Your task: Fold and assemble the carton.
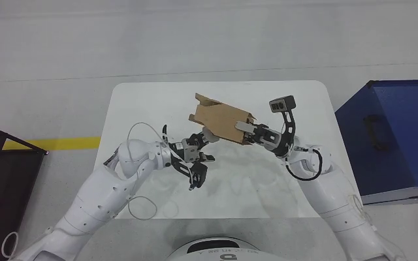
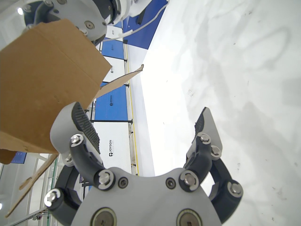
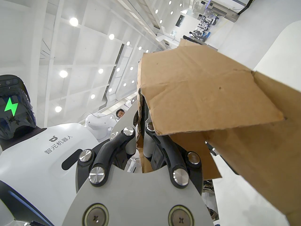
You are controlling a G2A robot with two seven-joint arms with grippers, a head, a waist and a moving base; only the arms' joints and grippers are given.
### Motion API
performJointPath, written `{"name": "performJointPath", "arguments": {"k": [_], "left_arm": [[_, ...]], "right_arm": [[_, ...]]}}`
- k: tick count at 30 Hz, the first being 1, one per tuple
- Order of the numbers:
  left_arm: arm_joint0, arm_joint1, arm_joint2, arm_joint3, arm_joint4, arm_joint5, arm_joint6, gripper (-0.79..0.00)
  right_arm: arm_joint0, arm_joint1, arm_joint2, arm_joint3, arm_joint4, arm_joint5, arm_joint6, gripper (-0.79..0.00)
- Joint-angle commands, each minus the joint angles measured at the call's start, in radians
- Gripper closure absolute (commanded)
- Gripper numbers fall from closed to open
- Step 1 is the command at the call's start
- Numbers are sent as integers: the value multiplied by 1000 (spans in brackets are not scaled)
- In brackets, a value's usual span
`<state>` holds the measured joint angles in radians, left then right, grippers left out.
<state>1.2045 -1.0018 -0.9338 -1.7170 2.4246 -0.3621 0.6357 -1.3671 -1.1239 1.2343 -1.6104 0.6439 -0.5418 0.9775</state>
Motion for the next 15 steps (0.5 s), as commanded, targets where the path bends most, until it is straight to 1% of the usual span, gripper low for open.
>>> {"name": "performJointPath", "arguments": {"k": [1,2,4,7,11,15], "left_arm": [[-7,-6,3,1,-53,-19,-18,-739],[-14,-7,2,4,-68,-30,-11,-742],[-21,-5,1,9,-76,-42,26,-785],[-13,7,-24,31,-73,-42,121,-785],[35,31,-93,68,-83,-4,227,-785],[109,53,-156,62,-64,37,258,-785]], "right_arm": [[-1,0,-3,-1,0,1,4,0],[-2,-1,-3,-1,-1,1,3,0],[-3,-1,-3,-1,4,-2,2,0],[-4,-1,10,-12,18,-22,-9,0],[-4,-1,10,-12,18,-22,-9,0],[-4,-1,10,-12,18,-22,-9,0]]}}
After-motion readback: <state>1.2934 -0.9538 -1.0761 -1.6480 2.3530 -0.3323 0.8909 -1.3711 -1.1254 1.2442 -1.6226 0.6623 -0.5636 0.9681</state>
